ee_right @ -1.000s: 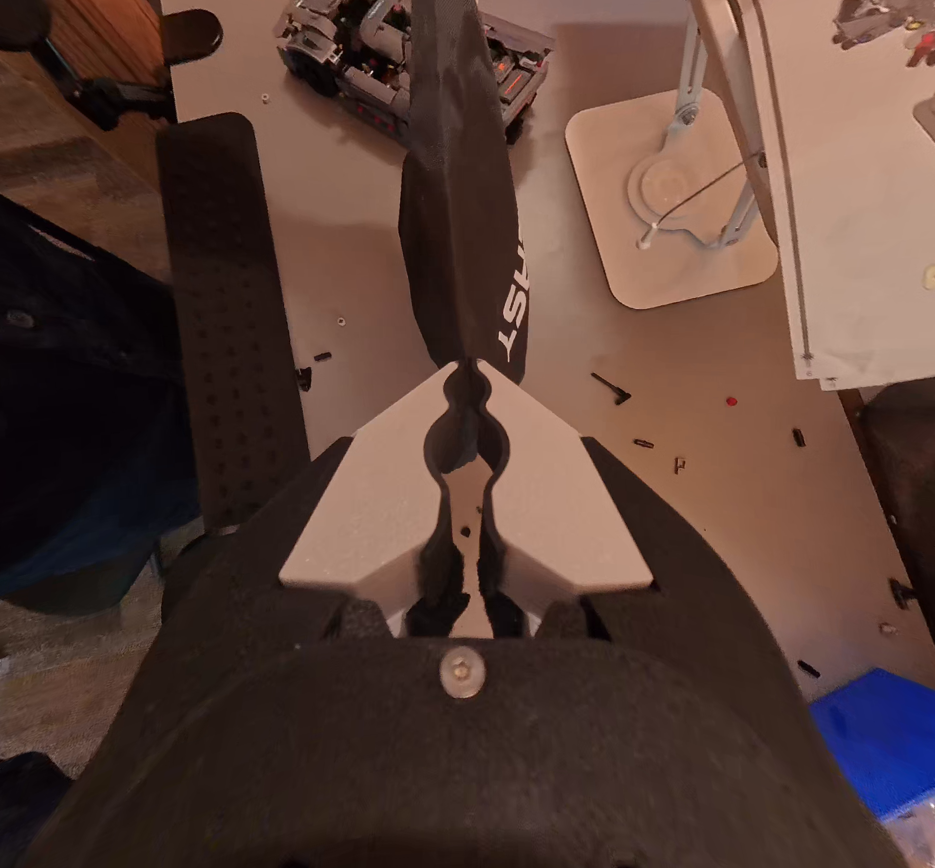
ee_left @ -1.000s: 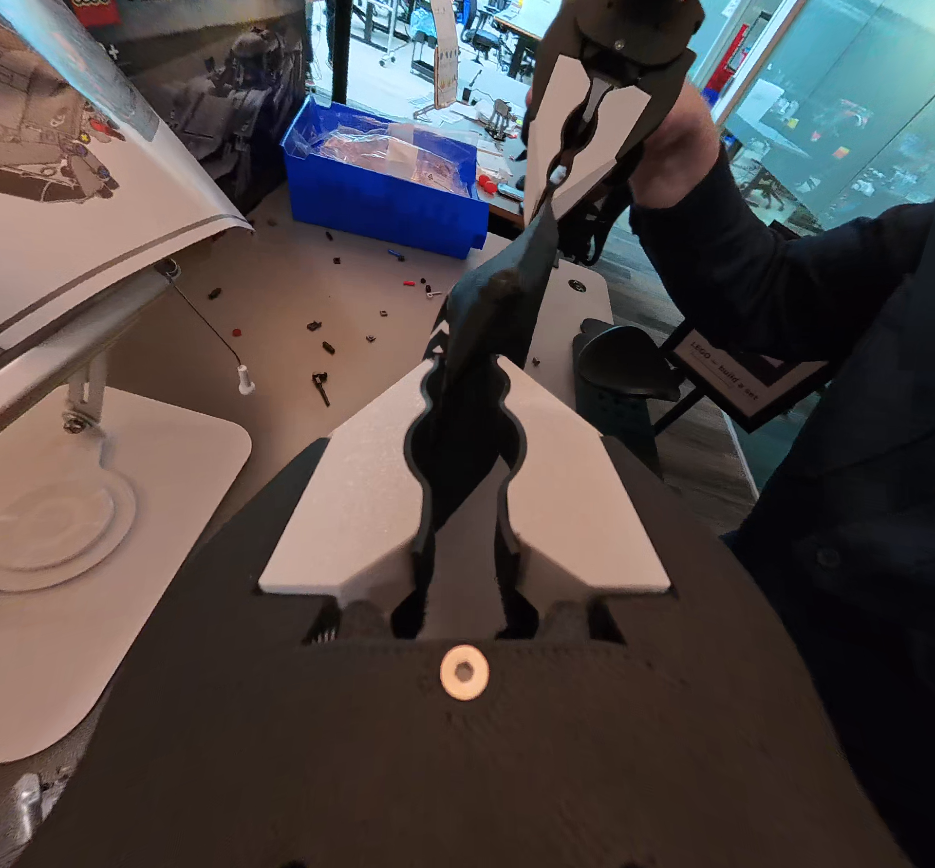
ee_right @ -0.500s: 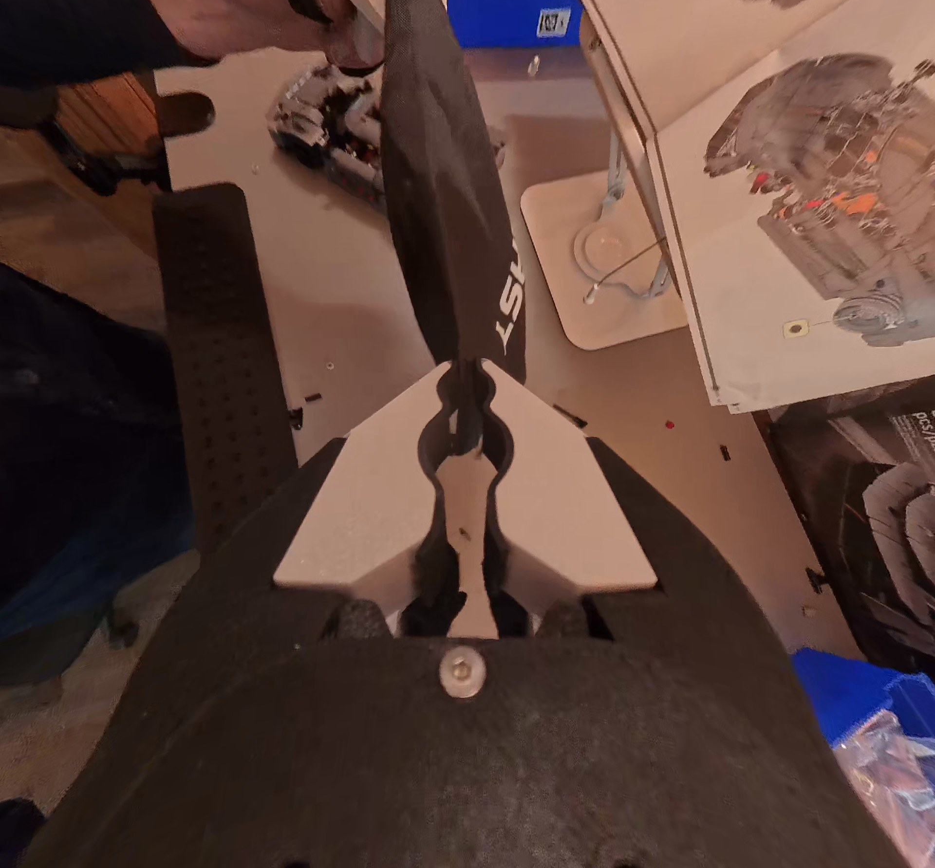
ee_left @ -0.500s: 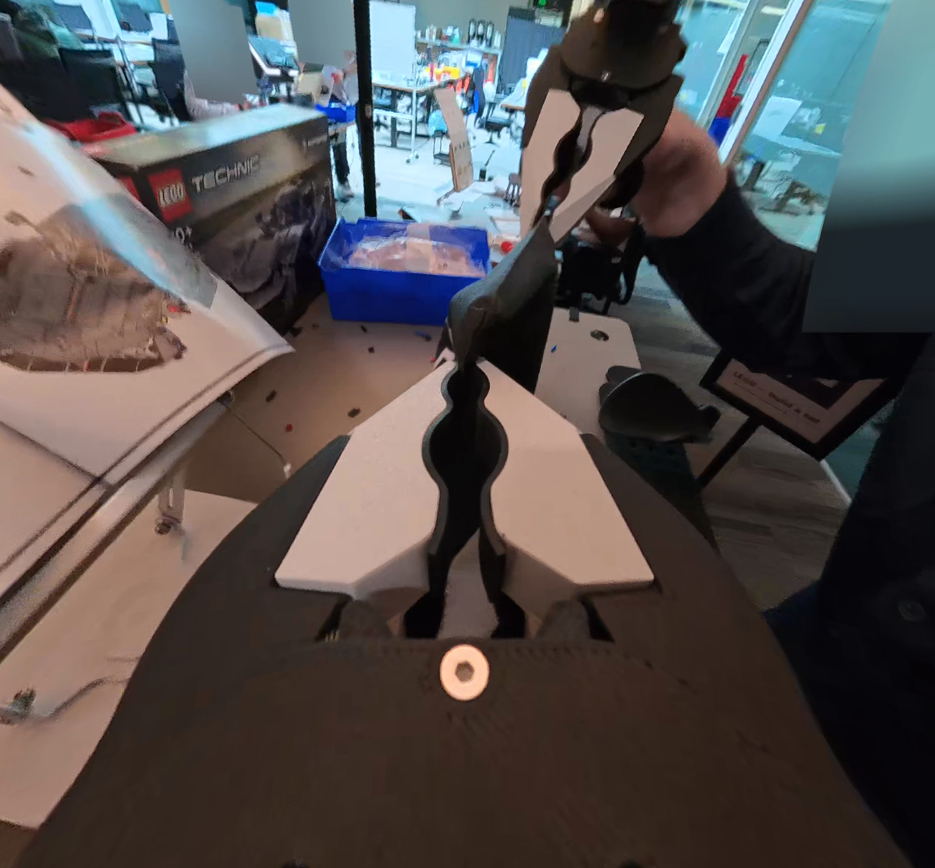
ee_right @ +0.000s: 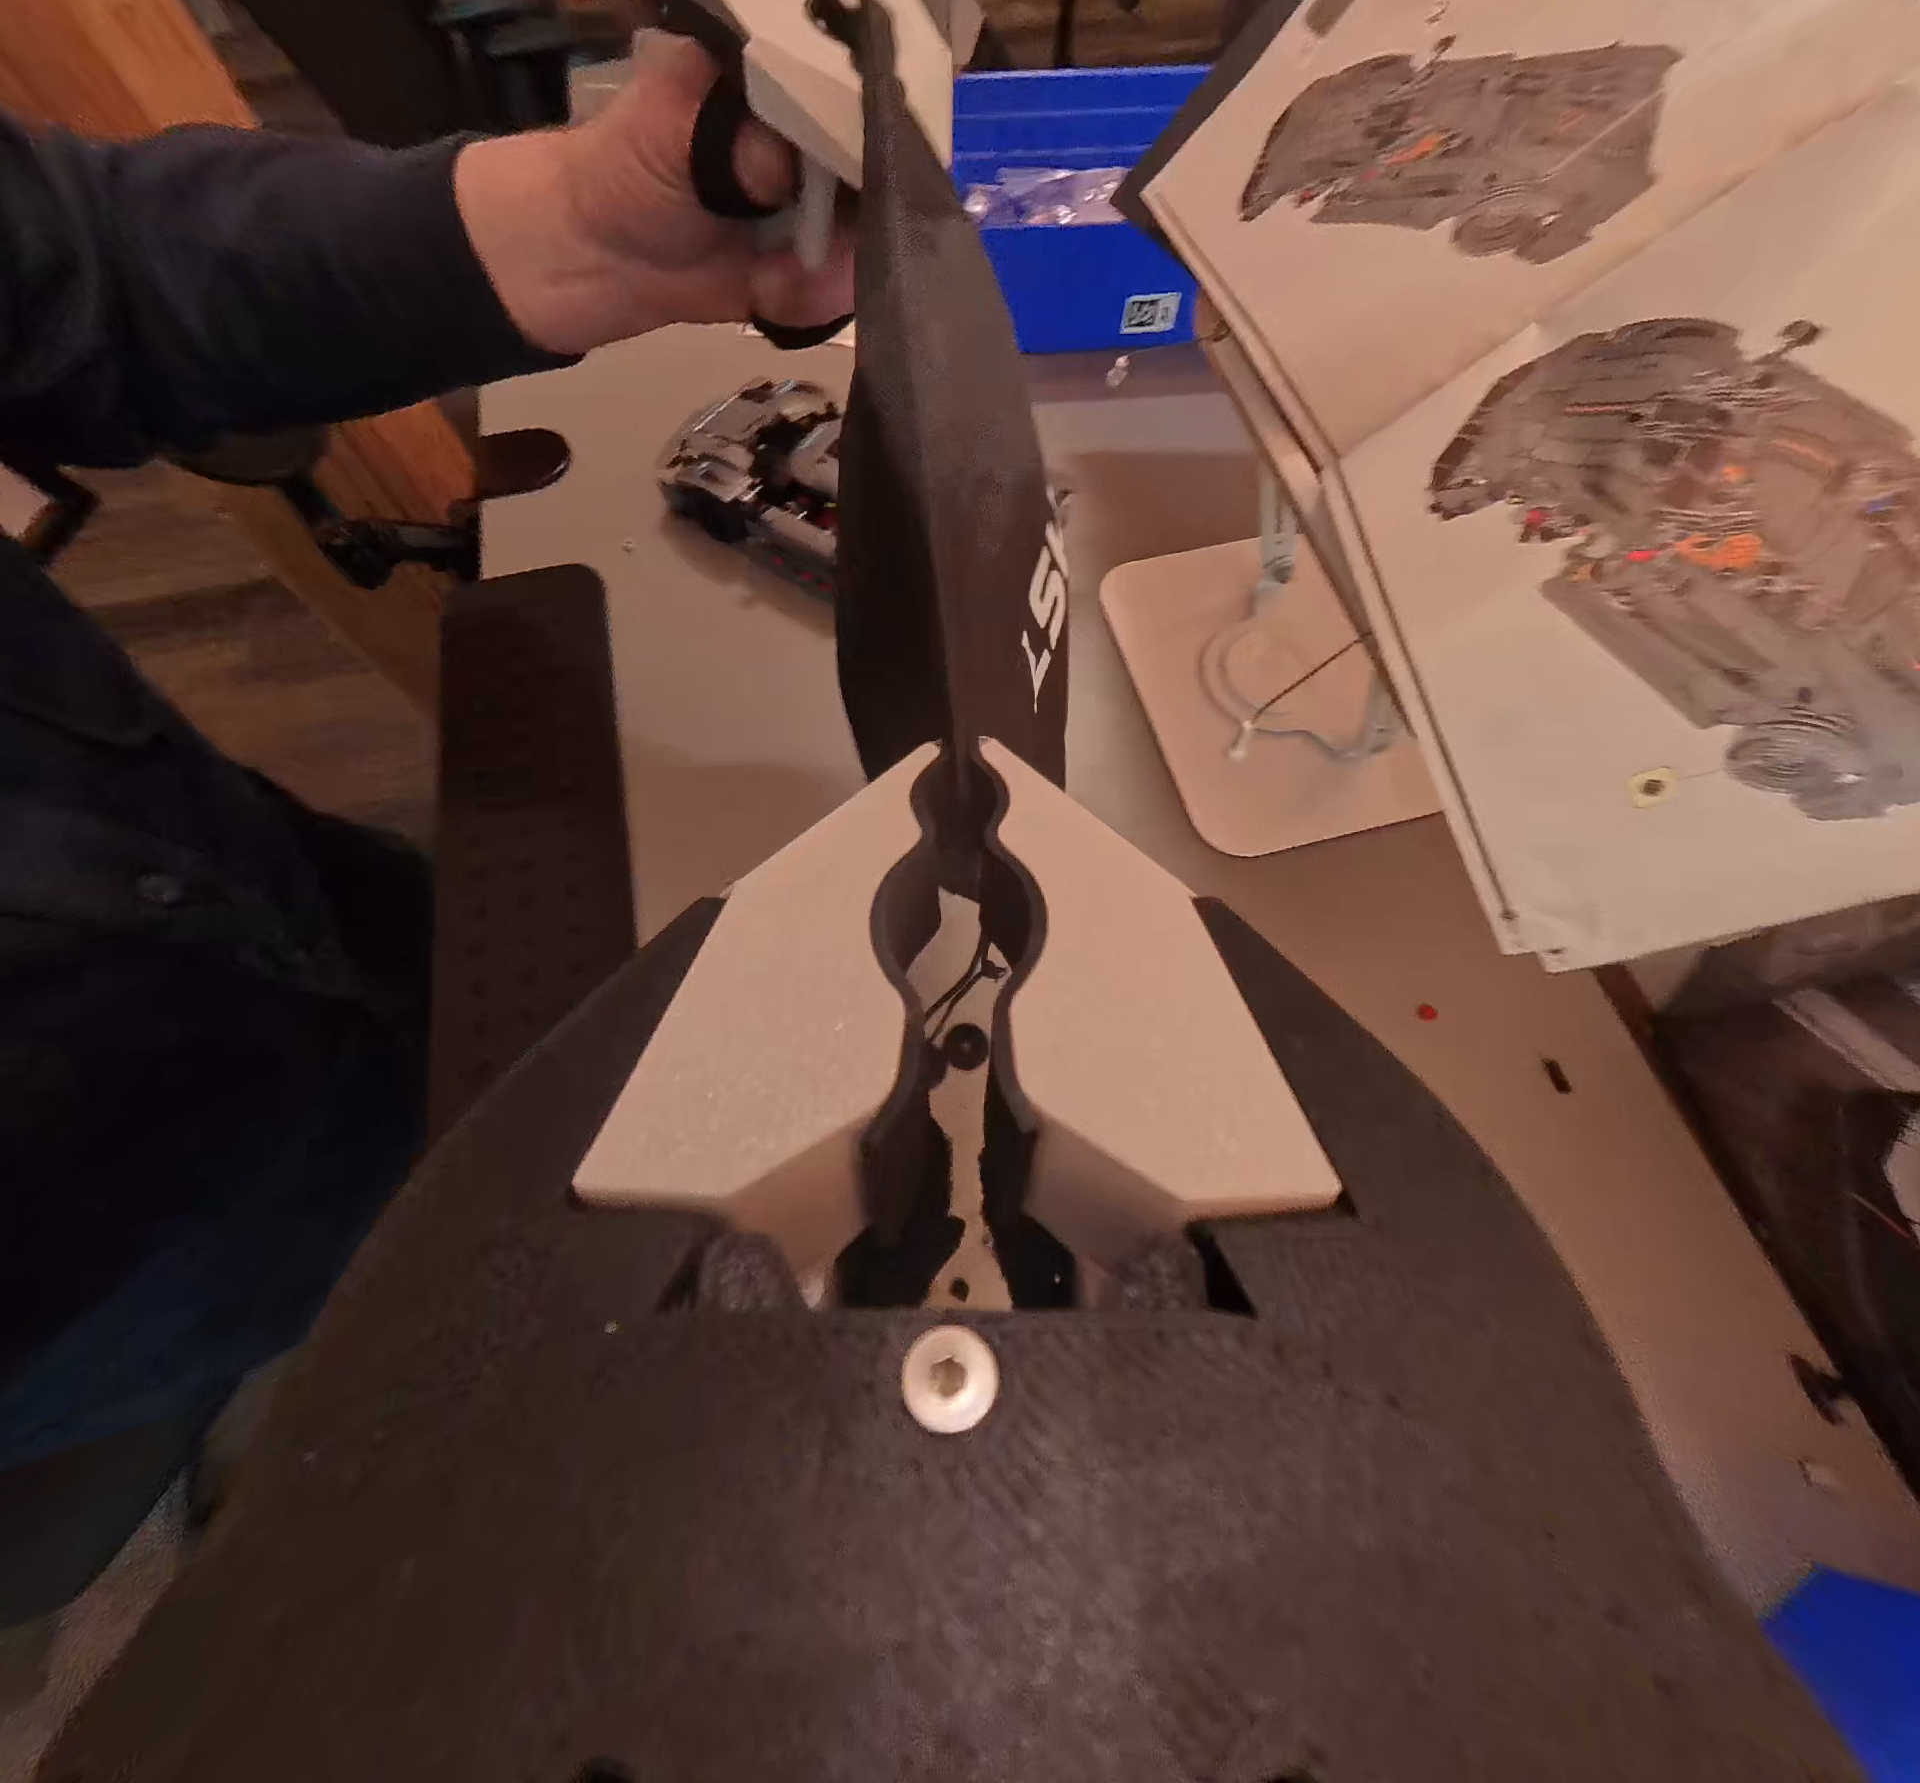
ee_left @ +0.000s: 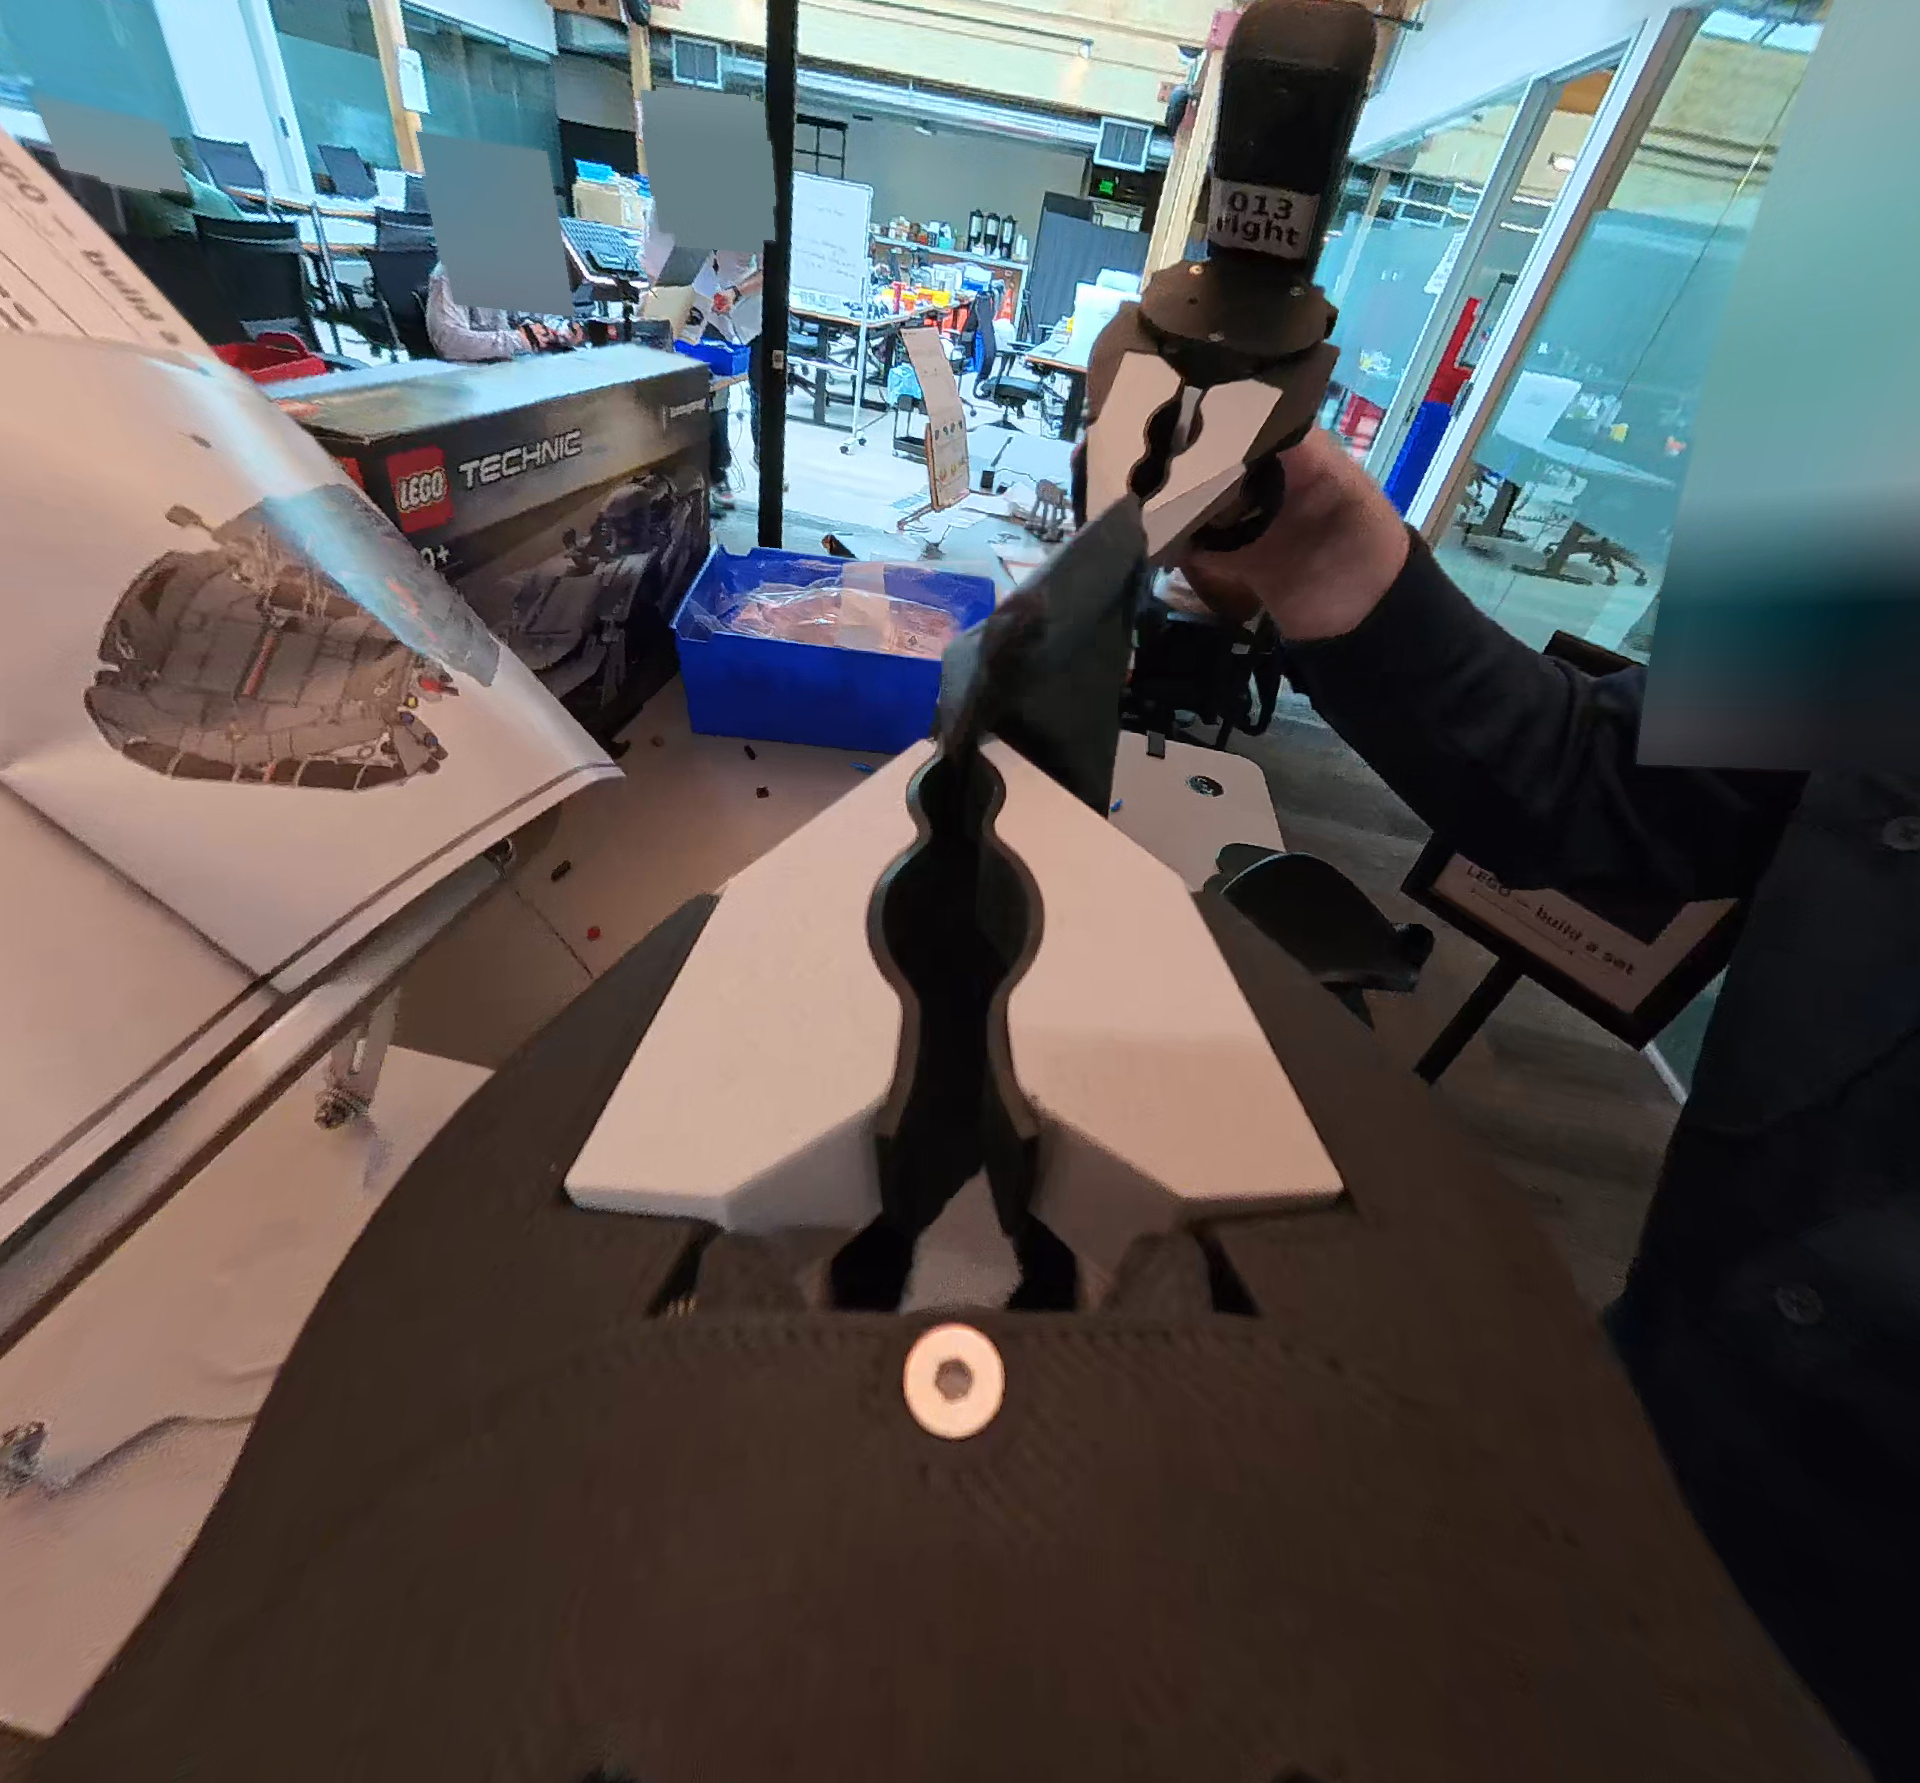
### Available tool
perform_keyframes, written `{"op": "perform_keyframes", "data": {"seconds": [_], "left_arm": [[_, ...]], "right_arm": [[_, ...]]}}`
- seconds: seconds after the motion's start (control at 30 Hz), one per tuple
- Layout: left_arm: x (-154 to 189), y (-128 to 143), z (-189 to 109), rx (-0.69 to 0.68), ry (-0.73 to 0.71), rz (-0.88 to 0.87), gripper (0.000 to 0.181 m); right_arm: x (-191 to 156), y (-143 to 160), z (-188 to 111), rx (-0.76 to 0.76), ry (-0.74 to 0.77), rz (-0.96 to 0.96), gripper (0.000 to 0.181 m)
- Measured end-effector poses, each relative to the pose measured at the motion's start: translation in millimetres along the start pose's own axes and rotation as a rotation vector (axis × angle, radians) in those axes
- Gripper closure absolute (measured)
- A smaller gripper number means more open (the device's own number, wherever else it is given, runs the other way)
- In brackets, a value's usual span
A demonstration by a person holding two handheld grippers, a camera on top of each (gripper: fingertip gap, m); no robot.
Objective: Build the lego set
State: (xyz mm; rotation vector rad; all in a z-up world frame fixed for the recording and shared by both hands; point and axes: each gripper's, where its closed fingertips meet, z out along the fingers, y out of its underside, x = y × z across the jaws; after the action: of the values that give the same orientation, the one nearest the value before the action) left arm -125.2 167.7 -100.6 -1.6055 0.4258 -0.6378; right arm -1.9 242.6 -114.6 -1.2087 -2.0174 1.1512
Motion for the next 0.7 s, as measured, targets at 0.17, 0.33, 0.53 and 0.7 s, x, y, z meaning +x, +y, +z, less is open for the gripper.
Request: {"op": "perform_keyframes", "data": {"seconds": [0.17, 0.33, 0.53, 0.7], "left_arm": [[1.9, 8.9, -5.3, -0.030, -0.022, 0.008, 0.181], [-0.8, 19.5, -10.6, -0.095, -0.046, 0.035, 0.181], [8.1, 29.6, -5.9, -0.094, 0.004, -0.013, 0.181], [-2.3, 43.4, -11.4, -0.161, -0.058, -0.003, 0.181]], "right_arm": [[7.1, -0.2, 2.2, 0.017, 0.043, 0.030, 0.181], [4.1, -3.7, 4.2, 0.018, 0.027, 0.043, 0.181], [-3.6, 3.5, 18.9, -0.019, -0.052, 0.064, 0.181], [3.6, 3.5, 18.3, 0.039, -0.023, 0.087, 0.181]]}}
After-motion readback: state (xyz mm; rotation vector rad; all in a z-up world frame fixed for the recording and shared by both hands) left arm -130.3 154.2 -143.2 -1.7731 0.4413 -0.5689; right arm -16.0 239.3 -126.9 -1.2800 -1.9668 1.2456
